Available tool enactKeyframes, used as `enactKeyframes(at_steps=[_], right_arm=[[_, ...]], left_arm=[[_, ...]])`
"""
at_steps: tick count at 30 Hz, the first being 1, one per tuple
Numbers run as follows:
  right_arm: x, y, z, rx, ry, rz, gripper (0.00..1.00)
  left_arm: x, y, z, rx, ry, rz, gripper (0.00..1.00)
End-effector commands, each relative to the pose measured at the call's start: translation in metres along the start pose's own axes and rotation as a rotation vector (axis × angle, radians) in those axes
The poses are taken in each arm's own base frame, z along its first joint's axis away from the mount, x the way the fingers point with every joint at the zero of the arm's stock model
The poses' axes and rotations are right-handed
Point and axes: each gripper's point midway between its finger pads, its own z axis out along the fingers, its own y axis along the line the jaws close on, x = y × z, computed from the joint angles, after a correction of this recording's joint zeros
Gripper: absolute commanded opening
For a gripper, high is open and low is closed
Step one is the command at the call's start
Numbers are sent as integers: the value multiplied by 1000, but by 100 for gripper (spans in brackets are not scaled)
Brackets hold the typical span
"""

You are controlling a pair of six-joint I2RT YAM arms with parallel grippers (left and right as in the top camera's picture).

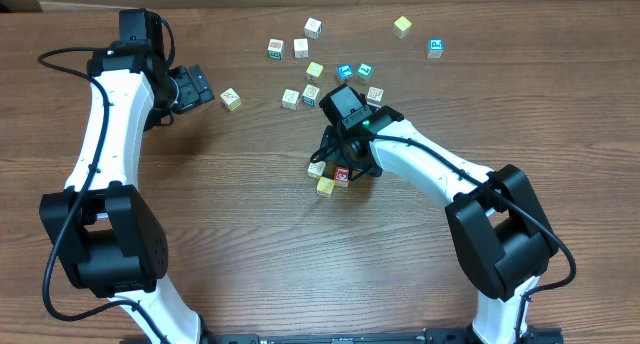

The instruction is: Form a circle

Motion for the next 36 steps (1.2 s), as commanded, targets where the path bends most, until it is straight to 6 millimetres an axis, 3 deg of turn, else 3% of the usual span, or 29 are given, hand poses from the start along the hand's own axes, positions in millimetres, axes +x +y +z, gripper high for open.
enactKeyframes(at_steps=[1, 27, 36], right_arm=[[1, 3, 0, -2, 8, -12, 82], [6, 1, 0, 3, 32, -14, 88], [4, 3, 0, -7, 23, -13, 96]], left_arm=[[-4, -4, -1, 11, -7, -7, 100], [-4, -4, -1, 11, -7, -7, 99], [-4, -4, -1, 11, -7, -7, 100]])
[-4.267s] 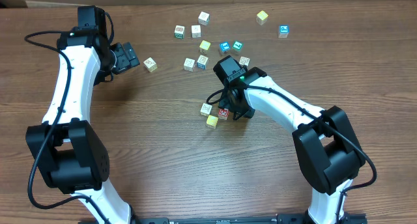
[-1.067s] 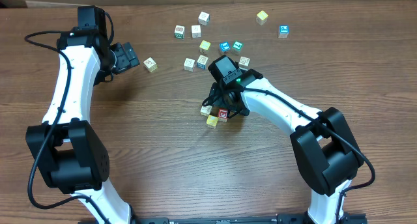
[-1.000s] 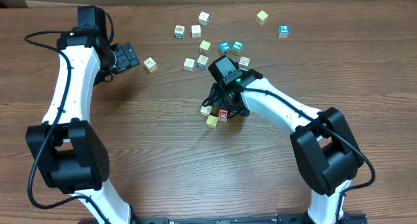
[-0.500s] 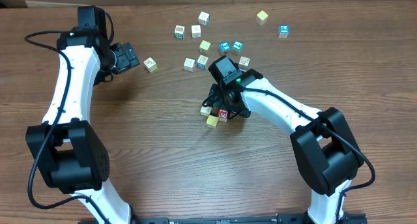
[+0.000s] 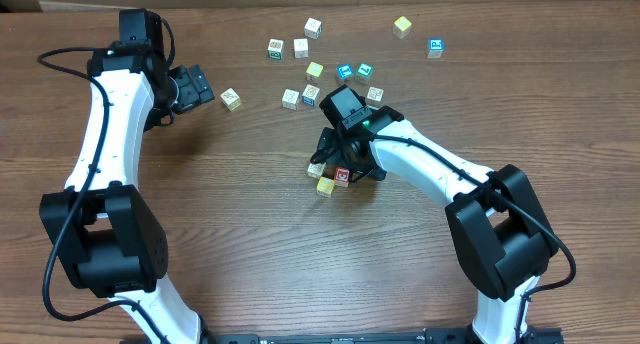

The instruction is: Form a circle

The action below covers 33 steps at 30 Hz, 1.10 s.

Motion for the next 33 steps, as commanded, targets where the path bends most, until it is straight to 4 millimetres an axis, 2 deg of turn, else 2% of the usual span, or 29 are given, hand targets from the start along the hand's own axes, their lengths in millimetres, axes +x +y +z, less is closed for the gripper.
enactKeyframes(at_steps=[1, 13, 33], right_arm=[[-2, 4, 1, -5, -6, -9, 96], [2, 1, 8, 13, 10, -10, 96], [3, 1, 8, 10, 18, -35, 98]], left_arm=[[-4, -4, -1, 11, -7, -7, 100], [-4, -4, -1, 11, -7, -7, 100], [-4, -4, -1, 11, -7, -7, 100]])
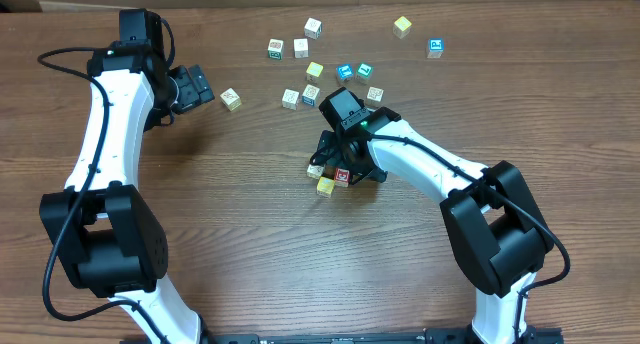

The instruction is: Form a circle

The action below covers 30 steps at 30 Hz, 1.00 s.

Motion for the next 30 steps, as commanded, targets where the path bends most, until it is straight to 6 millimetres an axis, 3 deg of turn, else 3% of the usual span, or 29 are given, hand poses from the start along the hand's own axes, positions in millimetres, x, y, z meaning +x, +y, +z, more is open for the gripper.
enactKeyframes(at_steps=[1, 12, 30], right_arm=[[0, 5, -1, -10, -1, -16, 98], [-12, -2, -1, 13, -44, 5, 98], [-11, -13, -1, 47, -30, 35, 100]], left_arm=[[-4, -4, -1, 12, -7, -7, 100], [-4, -4, -1, 11, -7, -7, 100], [-4, -4, -1, 11, -7, -7, 100]])
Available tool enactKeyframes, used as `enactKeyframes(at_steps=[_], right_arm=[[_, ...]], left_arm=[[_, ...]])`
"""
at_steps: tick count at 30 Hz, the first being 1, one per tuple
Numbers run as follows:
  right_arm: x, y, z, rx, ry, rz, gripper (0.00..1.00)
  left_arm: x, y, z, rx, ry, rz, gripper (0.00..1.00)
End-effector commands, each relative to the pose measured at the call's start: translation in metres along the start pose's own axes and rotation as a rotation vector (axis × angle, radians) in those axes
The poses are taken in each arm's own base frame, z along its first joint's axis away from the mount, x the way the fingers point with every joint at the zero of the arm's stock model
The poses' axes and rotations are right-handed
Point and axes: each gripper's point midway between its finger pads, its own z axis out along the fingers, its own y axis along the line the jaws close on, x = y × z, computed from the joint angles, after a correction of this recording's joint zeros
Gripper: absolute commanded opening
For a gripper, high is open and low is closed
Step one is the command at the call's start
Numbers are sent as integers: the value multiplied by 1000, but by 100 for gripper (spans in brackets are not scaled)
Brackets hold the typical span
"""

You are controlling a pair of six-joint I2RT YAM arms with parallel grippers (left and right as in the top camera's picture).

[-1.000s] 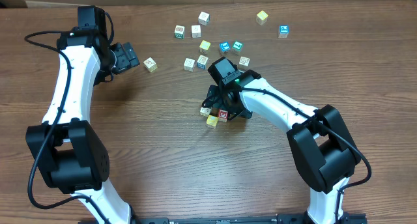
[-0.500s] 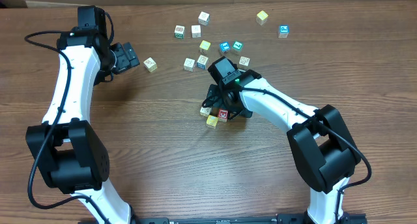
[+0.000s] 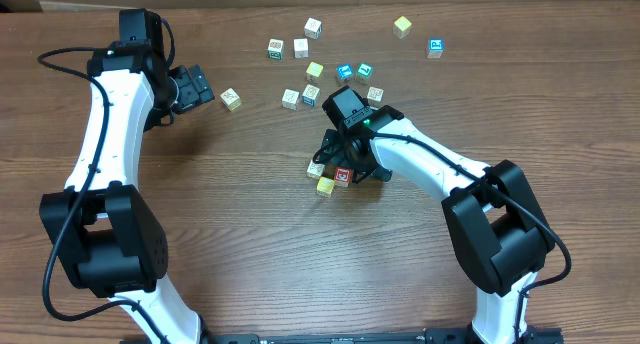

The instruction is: Form a circle

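Observation:
Several small cubes lie scattered on the wooden table [image 3: 250, 244]. A loose cluster sits at the back centre, among them a white cube [image 3: 313, 27], a blue cube [image 3: 345, 72] and a green cube [image 3: 365, 71]. My right gripper [image 3: 346, 168] is low over a red cube [image 3: 342, 174], with a beige cube [image 3: 316, 168] and a yellow cube [image 3: 325, 186] just to its left. The wrist hides the fingers, so their spread is unclear. My left gripper [image 3: 197, 86] hovers at the back left, close to a pale cube [image 3: 231, 99], with nothing seen in it.
Outlying cubes sit at the back right: a yellow-green one [image 3: 402, 26] and a blue one [image 3: 435, 48]. Both arm bases stand at the near edge, and a cardboard wall runs along the back.
My right wrist has shifted a touch to the right over the red cube. The cubes and the left arm stand as before.
At every earlier moment my right gripper was down at the red cube beside the beige and yellow cubes, with only tiny shifts of the wrist. The left arm stayed at the back left and the scattered cubes kept their places.

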Motion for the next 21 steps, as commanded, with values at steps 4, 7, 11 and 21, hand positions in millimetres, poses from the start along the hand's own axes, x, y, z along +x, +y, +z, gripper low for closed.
enactKeyframes(at_steps=[4, 7, 11, 21], right_arm=[[-6, -4, 0, 23, -18, 28, 100], [-4, -6, -1, 28, -13, 28, 100], [-4, -6, -1, 32, -10, 28, 100], [0, -11, -1, 51, 5, 48, 100]], left_arm=[[-4, -4, -1, 11, -7, -7, 99], [-4, -4, -1, 11, -7, -7, 100], [-4, -4, -1, 12, -7, -7, 100], [-4, -4, -1, 11, -7, -7, 99]])
